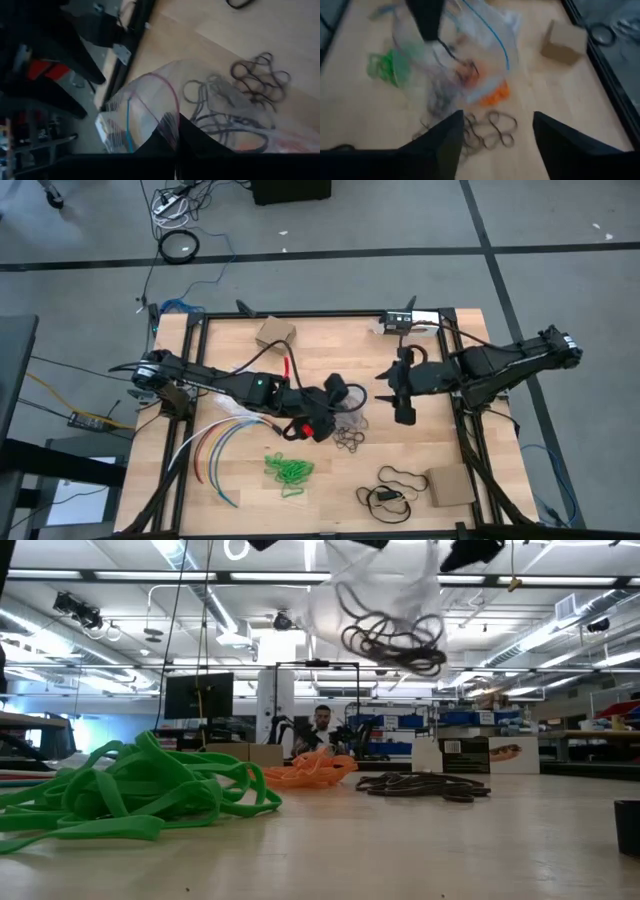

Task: Sort rubber bands
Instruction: Put the purple rubber band into the transparent zip bag

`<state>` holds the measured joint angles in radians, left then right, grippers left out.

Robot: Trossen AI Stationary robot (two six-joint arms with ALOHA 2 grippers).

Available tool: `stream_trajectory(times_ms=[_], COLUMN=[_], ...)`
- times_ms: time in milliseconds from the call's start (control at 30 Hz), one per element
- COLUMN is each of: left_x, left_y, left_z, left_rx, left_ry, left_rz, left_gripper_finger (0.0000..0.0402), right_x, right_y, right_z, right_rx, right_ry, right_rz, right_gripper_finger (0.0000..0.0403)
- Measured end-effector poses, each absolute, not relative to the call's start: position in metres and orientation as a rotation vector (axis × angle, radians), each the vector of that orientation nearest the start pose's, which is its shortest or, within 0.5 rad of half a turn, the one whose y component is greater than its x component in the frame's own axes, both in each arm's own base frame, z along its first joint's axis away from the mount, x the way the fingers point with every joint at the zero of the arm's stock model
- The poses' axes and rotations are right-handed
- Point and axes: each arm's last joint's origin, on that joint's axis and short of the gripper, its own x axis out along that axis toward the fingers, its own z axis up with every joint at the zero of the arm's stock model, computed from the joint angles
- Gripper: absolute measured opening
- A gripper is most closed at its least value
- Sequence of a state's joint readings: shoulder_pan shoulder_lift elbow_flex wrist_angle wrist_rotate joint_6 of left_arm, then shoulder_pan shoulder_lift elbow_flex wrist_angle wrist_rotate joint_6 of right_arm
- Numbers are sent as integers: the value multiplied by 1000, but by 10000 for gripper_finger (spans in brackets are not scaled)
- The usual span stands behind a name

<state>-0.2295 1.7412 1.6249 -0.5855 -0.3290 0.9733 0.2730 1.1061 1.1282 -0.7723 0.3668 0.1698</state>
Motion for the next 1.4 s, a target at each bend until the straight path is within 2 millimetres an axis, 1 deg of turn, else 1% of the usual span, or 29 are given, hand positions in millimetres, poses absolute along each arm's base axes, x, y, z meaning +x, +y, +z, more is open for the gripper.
stream_trajectory(times_ms=[100, 167, 233, 333, 467, 533, 633, 700, 767, 933, 1067, 1167, 1233, 1267, 1333, 1367, 1400], left_x=[377, 376, 375, 373, 369, 366, 364, 363, 363, 363, 361, 360, 359, 360, 360, 360, 360], left_y=[-78, -78, -78, -78, -80, -83, -87, -89, -90, -91, -91, -93, -93, -94, -94, -94, -94], left_z=[330, 329, 328, 326, 322, 321, 320, 320, 319, 316, 305, 296, 292, 291, 289, 289, 288], left_rx=[1118, 1119, 1119, 1110, 1082, 1085, 1086, 1075, 1066, 1040, 1032, 1033, 1035, 1035, 1034, 1035, 1035], left_ry=[715, 734, 747, 778, 815, 834, 845, 843, 844, 843, 877, 890, 895, 892, 891, 892, 893], left_rz=[-258, -267, -273, -291, -331, -349, -367, -366, -363, -352, -360, -369, -373, -372, -371, -373, -374], left_gripper_finger=[0, 0, 0, 0, 0, 0, 0, 0, 0, 0, 0, 0, 0, 0, 0, 0, 0], right_x=[206, 207, 211, 219, 227, 229, 234, 239, 247, 272, 287, 293, 296, 297, 295, 294, 292], right_y=[49, 50, 51, 47, 30, 18, 3, -5, -10, -25, -38, -48, -52, -53, -57, -59, -59], right_z=[334, 325, 312, 281, 235, 209, 177, 159, 146, 122, 111, 107, 106, 107, 106, 106, 107], right_rx=[-51, -47, -38, -26, -4, 14, 33, 18, -6, -48, -24, 18, 36, 39, 37, 37, 40], right_ry=[737, 747, 724, 686, 626, 636, 656, 689, 713, 779, 818, 824, 825, 827, 847, 857, 867], right_rz=[-183, -193, -189, -197, -233, -234, -235, -220, -219, -243, -281, -289, -279, -281, -285, -275, -270], right_gripper_finger=[236, 231, 222, 207, 189, 181, 171, 166, 162, 160, 158, 143, 115, 94, 38, 19, 12])
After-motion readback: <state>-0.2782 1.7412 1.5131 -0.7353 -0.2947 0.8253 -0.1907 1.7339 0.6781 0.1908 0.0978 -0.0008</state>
